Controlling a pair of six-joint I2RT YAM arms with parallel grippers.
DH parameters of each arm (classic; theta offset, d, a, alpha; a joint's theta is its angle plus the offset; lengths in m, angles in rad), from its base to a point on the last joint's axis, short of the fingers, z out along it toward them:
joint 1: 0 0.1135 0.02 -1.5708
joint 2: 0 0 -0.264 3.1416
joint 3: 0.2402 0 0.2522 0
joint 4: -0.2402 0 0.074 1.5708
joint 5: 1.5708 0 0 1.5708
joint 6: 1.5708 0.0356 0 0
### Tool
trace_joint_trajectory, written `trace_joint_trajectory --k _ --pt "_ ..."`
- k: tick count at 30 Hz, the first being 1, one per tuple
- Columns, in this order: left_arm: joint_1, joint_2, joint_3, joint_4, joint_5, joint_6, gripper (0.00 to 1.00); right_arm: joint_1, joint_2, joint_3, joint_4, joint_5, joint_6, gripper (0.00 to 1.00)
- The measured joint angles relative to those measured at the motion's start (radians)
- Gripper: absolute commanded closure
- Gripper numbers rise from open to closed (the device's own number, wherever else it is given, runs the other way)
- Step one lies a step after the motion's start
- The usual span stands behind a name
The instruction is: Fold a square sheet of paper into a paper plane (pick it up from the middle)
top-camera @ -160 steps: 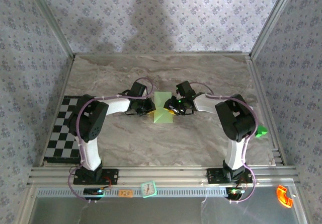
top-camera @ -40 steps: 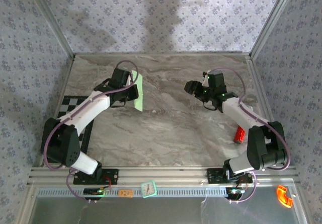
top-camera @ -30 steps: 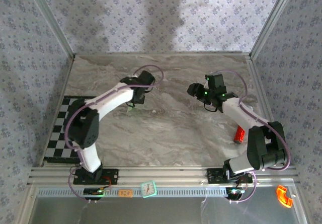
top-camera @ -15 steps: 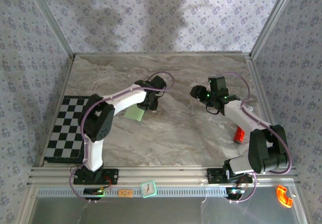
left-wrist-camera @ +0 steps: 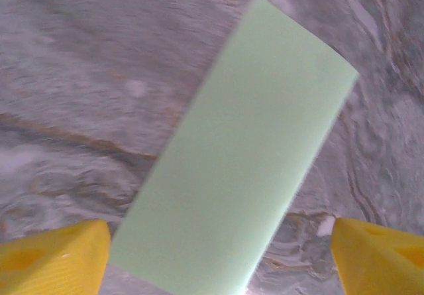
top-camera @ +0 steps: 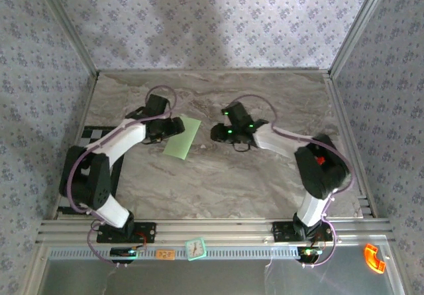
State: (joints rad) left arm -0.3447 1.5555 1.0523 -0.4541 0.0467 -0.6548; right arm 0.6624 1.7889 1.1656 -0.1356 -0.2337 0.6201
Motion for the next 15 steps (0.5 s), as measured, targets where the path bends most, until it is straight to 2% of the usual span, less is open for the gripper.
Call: trace_joint_trajectory --k 2,8,15 --pt "0.041 -0.036 -0.058 0.018 0.007 -0.016 0.01 0.051 0.08 0.084 0.003 -0.01 -0.007 0.74" --pt "0.114 -0.104 -0.163 0.037 0.017 -0.035 0.0 0.151 0.286 0.328 -0.039 -0.029 -0.019 0.76" --pt "0.135 -0.141 -0.174 0.055 0.034 -0.039 0.0 0.158 0.435 0.488 -0.162 -0.037 -0.042 0.75"
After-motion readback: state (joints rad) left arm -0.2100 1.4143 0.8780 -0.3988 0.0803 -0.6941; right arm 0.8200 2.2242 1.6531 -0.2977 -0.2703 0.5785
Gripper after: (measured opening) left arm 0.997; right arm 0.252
